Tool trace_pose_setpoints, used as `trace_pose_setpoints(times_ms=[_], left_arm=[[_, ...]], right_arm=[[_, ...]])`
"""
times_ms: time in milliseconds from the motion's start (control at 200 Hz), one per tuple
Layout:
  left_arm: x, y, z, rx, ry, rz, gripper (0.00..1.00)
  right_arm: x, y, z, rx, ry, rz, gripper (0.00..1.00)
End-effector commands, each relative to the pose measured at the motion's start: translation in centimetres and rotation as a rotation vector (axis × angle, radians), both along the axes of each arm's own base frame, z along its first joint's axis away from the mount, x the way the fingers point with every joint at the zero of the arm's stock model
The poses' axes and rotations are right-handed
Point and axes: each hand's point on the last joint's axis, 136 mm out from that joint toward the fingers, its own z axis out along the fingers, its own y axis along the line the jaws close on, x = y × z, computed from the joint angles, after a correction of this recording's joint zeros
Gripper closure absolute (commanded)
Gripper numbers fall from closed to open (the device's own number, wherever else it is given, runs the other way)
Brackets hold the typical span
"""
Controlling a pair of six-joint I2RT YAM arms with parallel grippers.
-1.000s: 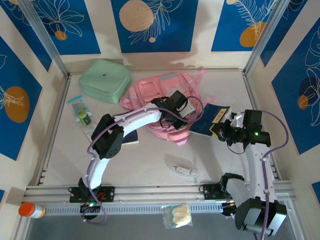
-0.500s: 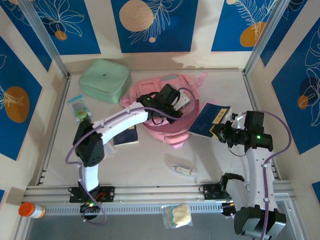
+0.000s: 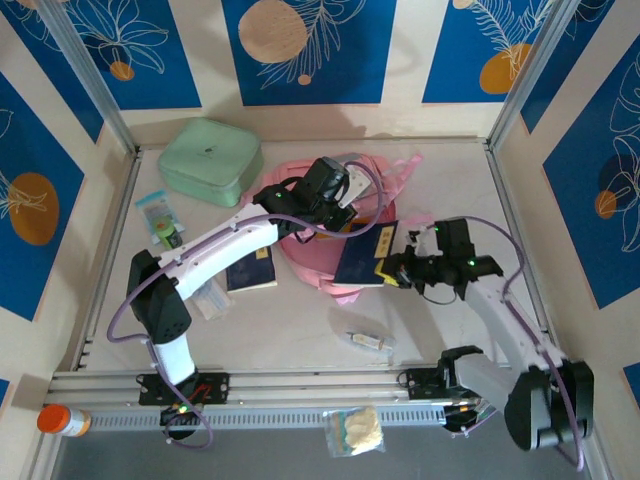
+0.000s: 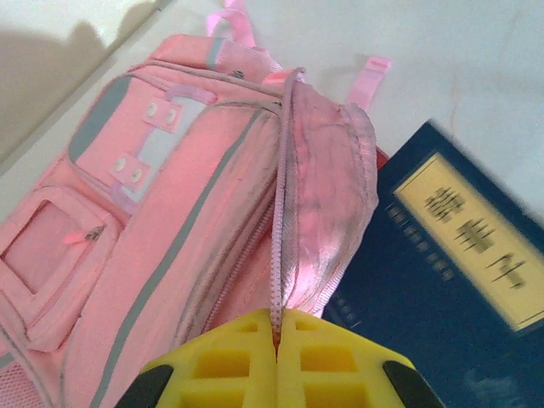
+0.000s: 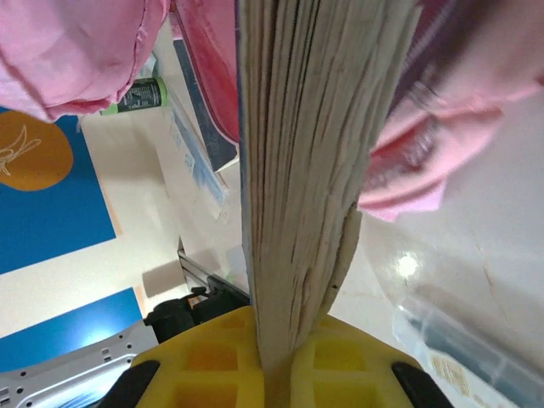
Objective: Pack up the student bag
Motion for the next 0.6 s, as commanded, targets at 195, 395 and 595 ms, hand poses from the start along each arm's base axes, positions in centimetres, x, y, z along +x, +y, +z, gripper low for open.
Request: trace_pose_setpoints(times_ms=[195, 395, 595], left_arm=[[1.3, 1.0, 7.9, -0.204, -0.118, 0.107, 1.0], [1.2, 0.6, 8.1, -0.218, -0.103, 0.093, 1.0], [1.1, 0.6, 8.2, -0.226, -0.098, 0.093, 1.0]], right_arm=[[9.1, 4.8, -0.2, 0.057, -0.14, 0.042, 1.0], [14.4, 5.4, -3.3, -0.012, -0.085, 0.017, 0.92], [15.1, 3.5, -5.4, -0.08, -0.032, -0.04, 0.7]])
